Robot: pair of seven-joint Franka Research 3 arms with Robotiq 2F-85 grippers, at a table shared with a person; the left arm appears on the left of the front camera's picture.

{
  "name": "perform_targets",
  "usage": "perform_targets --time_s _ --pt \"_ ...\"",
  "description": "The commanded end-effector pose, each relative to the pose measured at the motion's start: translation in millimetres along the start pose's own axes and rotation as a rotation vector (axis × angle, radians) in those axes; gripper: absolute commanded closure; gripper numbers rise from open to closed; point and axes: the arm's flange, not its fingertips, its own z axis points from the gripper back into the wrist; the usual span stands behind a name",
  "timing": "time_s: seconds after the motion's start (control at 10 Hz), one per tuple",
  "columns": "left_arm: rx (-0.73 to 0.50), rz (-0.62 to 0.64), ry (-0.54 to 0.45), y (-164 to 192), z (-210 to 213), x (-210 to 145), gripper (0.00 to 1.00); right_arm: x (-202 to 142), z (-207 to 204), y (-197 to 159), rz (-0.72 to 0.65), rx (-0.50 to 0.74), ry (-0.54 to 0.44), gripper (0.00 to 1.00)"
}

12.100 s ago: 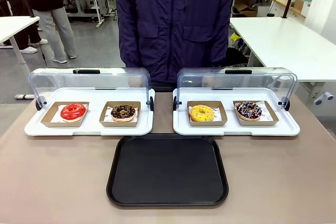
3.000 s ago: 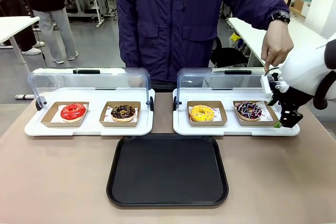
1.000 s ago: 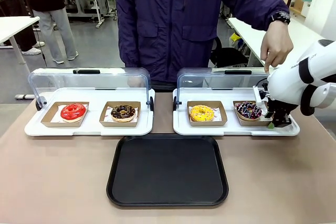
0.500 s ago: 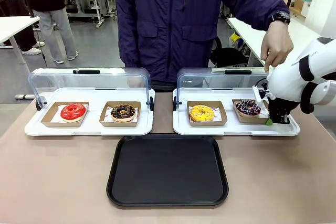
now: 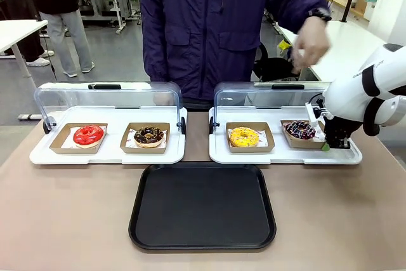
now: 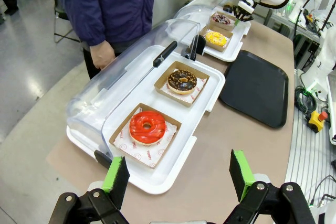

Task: Move the fourth donut from the left to the tray.
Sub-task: Pick up the Paper togo box containing the Donut indicated by the person and place it on the Handle tray.

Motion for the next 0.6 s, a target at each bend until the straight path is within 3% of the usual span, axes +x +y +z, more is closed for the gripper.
perform_targets --time_s 0.0,0.5 --pt "-0.003 -0.002 -0.004 -2.0 1.4 1.1 0.0 0.2 -0.2 0.5 0.003 -0.002 0.001 1.0" --pt "-0.003 -0.002 -0.004 -2.0 1.4 1.1 0.0 18.7 56.4 21.2 -0.069 -0.121 0.036 0.98"
